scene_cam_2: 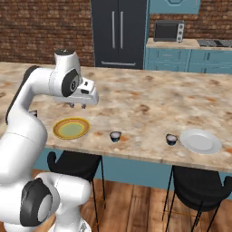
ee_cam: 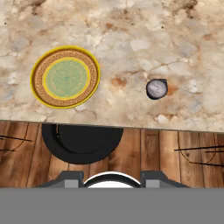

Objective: Place two yogurt containers on each plate.

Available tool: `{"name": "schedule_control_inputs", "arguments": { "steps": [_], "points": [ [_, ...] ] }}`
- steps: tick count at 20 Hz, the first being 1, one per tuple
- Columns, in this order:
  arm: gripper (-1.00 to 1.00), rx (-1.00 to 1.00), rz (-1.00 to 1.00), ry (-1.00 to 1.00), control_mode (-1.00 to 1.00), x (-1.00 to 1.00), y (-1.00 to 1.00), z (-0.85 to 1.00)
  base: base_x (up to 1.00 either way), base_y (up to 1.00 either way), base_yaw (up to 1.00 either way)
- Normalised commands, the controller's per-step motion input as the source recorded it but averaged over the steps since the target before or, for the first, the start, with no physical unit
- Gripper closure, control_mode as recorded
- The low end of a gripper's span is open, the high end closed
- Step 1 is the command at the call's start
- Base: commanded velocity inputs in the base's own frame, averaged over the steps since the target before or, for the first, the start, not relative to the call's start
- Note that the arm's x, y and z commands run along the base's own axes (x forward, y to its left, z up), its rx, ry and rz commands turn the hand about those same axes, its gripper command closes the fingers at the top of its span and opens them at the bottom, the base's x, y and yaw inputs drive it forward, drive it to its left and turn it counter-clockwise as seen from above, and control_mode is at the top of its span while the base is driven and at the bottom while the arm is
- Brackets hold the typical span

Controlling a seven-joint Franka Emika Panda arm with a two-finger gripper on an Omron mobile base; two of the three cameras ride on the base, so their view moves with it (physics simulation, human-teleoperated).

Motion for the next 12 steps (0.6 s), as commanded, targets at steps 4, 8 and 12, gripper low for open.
{"name": "schedule_control_inputs", "arguments": {
  "steps": [4,8,12],
  "points": [
    [-1.00,0.01,-0.07,-0.04,-1.00,-0.09,0.00,-0.09,0.00,0.00,0.00],
    [-1.00,0.01,-0.08,0.00,-1.00,0.01,-0.02,-0.41,0.00,0.00,0.00],
    [-1.00,0.01,-0.18,0.08,-1.00,0.29,-0.56,-0.19,0.00,0.00,0.00]
  ]
}}
